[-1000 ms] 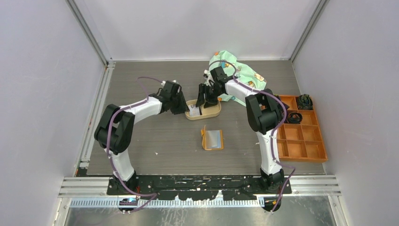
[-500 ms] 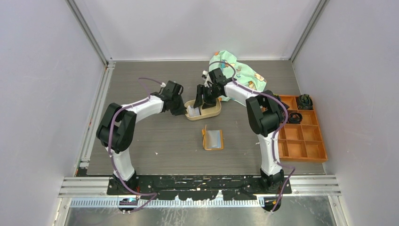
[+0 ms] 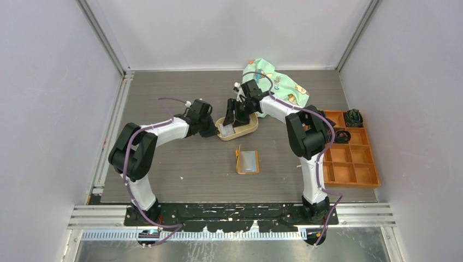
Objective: Put the credit cards into the card holder
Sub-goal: Pick up the credit card from the storage box.
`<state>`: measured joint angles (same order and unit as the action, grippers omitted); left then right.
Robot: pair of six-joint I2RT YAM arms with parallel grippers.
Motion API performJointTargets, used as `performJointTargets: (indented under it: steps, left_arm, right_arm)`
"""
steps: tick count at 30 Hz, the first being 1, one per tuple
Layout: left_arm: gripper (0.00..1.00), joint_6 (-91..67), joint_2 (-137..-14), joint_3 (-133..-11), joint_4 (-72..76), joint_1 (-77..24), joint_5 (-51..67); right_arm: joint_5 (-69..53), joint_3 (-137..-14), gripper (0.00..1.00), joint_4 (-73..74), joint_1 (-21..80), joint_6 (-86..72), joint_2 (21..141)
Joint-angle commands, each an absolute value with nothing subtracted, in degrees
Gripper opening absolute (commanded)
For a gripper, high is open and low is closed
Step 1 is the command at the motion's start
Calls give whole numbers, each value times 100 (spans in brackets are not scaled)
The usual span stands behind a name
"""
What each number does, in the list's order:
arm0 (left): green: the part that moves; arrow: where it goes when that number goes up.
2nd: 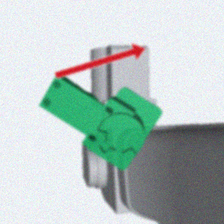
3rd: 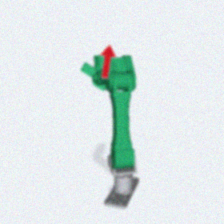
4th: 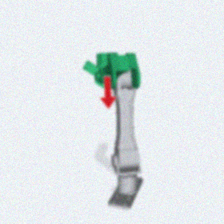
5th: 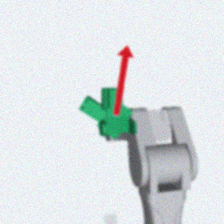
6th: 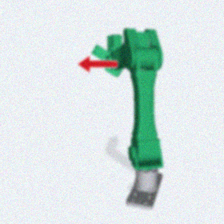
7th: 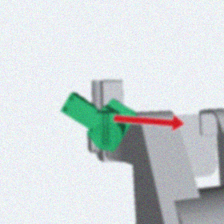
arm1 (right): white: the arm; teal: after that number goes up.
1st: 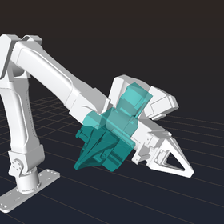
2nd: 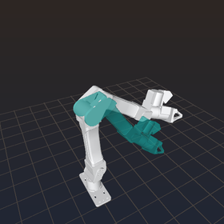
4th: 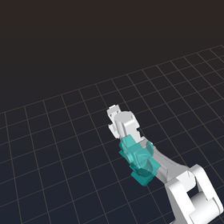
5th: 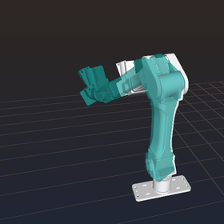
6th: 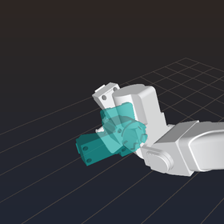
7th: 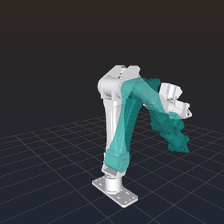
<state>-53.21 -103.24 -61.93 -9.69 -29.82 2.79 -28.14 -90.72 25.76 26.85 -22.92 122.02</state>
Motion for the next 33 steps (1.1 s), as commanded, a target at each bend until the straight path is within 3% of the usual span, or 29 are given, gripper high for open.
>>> performJointTargets:
  steps: [1, 12, 29, 33]
  left_arm:
    - [0, -5397, -10122, -6081, -673, -3126, 401]
    - [0, -5241, -10032, -6237, -1105, -3152, 151]
    - [0, -5102, -10063, -6597, -1679, -3155, -125]
    - [0, -5082, -10080, -6646, -1699, -3155, -109]
  right_arm:
    - [-3295, -9068, 60, 2214, 2750, -2643, 12402]
    - [-4760, -8614, 57, 839, 2655, -3606, 12231]
    - [-5255, -8331, 54, 216, 2495, -4068, 12092]
    - [-5218, -8394, 49, 346, 2513, -4043, 12165]
